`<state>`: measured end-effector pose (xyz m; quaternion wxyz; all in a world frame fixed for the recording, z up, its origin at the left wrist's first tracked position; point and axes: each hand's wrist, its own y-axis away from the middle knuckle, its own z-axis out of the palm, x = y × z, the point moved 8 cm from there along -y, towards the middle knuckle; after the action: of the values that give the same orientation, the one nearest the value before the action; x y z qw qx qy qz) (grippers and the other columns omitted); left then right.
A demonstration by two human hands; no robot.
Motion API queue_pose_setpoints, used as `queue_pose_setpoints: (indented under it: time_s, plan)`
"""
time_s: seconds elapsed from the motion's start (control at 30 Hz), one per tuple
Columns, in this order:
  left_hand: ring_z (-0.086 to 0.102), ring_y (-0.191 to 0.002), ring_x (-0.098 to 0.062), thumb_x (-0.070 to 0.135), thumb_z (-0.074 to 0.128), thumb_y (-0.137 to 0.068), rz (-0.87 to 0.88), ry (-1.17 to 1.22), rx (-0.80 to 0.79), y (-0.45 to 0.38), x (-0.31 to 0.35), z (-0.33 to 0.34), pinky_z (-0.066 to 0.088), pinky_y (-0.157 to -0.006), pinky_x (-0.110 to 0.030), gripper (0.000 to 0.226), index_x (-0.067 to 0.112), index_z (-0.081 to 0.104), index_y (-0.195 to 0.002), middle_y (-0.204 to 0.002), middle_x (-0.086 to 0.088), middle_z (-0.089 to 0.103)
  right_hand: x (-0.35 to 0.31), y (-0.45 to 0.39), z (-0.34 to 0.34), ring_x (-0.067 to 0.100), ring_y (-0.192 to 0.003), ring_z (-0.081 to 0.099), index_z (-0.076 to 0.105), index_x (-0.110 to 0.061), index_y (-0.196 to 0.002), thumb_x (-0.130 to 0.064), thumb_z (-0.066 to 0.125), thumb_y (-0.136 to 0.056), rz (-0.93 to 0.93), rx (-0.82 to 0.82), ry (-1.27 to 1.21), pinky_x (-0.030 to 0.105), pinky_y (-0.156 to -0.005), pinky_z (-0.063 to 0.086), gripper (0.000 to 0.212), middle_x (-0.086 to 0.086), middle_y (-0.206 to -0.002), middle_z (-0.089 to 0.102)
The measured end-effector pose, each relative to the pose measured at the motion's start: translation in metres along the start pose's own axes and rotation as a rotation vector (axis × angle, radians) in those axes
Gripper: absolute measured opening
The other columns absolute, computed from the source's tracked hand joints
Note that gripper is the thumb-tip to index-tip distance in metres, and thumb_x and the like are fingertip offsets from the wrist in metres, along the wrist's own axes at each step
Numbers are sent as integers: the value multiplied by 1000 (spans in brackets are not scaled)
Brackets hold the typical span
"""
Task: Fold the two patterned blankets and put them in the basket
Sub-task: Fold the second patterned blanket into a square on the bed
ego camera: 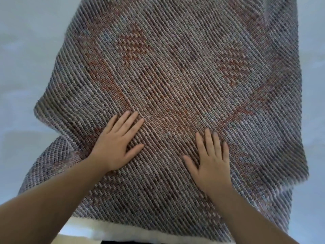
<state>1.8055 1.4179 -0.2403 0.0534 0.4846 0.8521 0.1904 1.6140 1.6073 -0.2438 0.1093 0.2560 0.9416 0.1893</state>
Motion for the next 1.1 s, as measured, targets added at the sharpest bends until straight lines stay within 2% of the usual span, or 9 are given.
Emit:
queue_pose_setpoints:
  time_s: [0.13,0.23,0.33,0.57,0.7,0.8,0.87,0.97,1.1]
  plan:
    - [-7,-154,-18,69,9,-99,-70,38,-5,10,4,-3,3,-123,-48,77,24,0,-160,-168,-3,0,0,10,-6,19,-149,-22,-2,-24,-158,-73,9,-95,77,11,-31,46,-119,-13,81,2,-163,-17]
    - [-15,-153,-16,71,3,-97,22,44,11,0,43,-3,-1,-123,-50,78,26,-6,-159,-167,-1,-10,-39,1,-13,19,-150,-21,-5,-26,-157,-73,14,-96,-7,61,-63,43,-119,-15,79,3,-163,-16]
    - [-6,-154,-17,69,12,-99,52,68,22,4,47,3,2,-123,-47,75,27,2,-160,-168,0,0,-45,5,-1,19,-151,-15,0,-28,-157,-70,16,-97,-50,25,-54,44,-120,-10,75,1,-165,-7]
    - [3,-154,-21,66,16,-100,-39,23,-4,51,2,11,11,-121,-48,76,20,13,-160,-167,-6,14,10,43,9,20,-152,-7,11,-23,-158,-72,14,-96,85,25,-15,47,-120,-2,80,3,-165,0]
    - [-13,-153,-16,67,3,-99,47,33,20,29,63,3,0,-124,-49,74,24,0,-160,-168,2,-9,-38,27,-6,23,-152,-8,7,-24,-158,-71,16,-96,2,92,-86,47,-120,-8,77,4,-165,-1]
    - [-3,-154,-16,62,8,-102,112,59,31,19,84,6,4,-123,-47,68,26,6,-159,-168,1,4,-46,24,3,21,-152,-7,9,-27,-157,-66,20,-98,-48,56,-82,47,-121,-7,71,1,-165,0]
    - [-2,-154,-16,62,12,-103,84,41,19,31,65,18,6,-122,-46,67,27,5,-160,-168,0,7,-19,38,15,18,-151,-14,4,-28,-157,-67,16,-99,-12,26,-68,44,-120,-10,71,-1,-165,-7]
    - [1,-155,-18,60,17,-103,25,23,15,61,36,27,8,-122,-45,68,25,7,-160,-167,-2,13,17,68,22,19,-152,-12,9,-24,-159,-66,12,-99,35,12,-43,44,-121,-4,73,1,-166,-4]
    - [5,-154,-22,62,15,-102,-14,8,-5,72,32,28,10,-121,-47,71,20,13,-160,-166,-6,16,14,77,25,23,-152,-10,10,-20,-158,-67,10,-98,93,-8,-55,47,-120,-7,76,5,-165,-2]
